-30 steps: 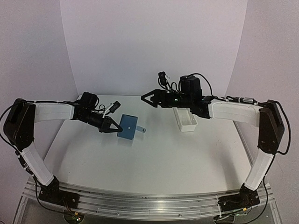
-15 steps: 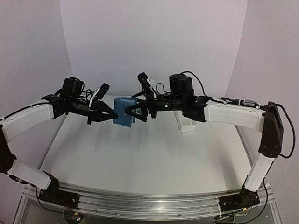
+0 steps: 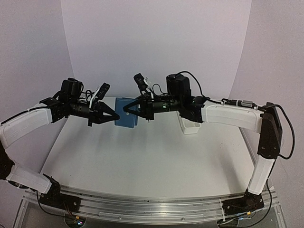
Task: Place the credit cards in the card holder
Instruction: Pick up the card holder from the center of the board.
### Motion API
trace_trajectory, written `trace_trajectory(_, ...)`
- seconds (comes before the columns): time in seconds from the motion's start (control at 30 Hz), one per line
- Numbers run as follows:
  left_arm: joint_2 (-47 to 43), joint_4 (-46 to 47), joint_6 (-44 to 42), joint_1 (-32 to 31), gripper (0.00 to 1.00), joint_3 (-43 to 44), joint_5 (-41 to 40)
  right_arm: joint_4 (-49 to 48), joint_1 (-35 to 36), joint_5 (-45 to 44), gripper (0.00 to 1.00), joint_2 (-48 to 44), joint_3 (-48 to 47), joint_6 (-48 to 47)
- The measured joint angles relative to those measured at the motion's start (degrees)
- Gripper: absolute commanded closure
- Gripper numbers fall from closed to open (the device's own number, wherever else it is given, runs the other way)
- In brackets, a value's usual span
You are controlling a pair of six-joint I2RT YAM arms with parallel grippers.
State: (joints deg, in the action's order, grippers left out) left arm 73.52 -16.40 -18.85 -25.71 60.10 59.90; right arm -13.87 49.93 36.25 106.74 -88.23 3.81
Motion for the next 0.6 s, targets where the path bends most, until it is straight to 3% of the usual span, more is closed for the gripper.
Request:
trace_trajectory(0.07,-0.09,0.17,0.96,0.02,0.99,-0.26,0.22,0.33,-0.02,1.07,1.0,0.02,-0.15,0.74)
trace_trajectory(0.2,-0.07,0.33,1.6,-0.09,0.58,-0.31,0.76,0.42,-0.02,2.36,1.0,0.07,-0.33,1.66)
trace_trajectory(0.27,-0.09,1.07,2.69,-0.24,0.46,-0.46,1.7,0.44,-0.02,3.39,1.0,0.24,-0.83,2.38)
trace_trajectory(0.37,-0.09,3.58,5.92,-0.5,0.46,-1.22,3.32,-0.09,-0.02,5.66,1.0,0.42,-1.42,2.91)
trace_trajectory(0.6,-0.07,9.92,13.53,-1.53,0.6,-2.64,5.22,-1.77,-0.02,8.52,1.0,0.46,-2.12,3.34)
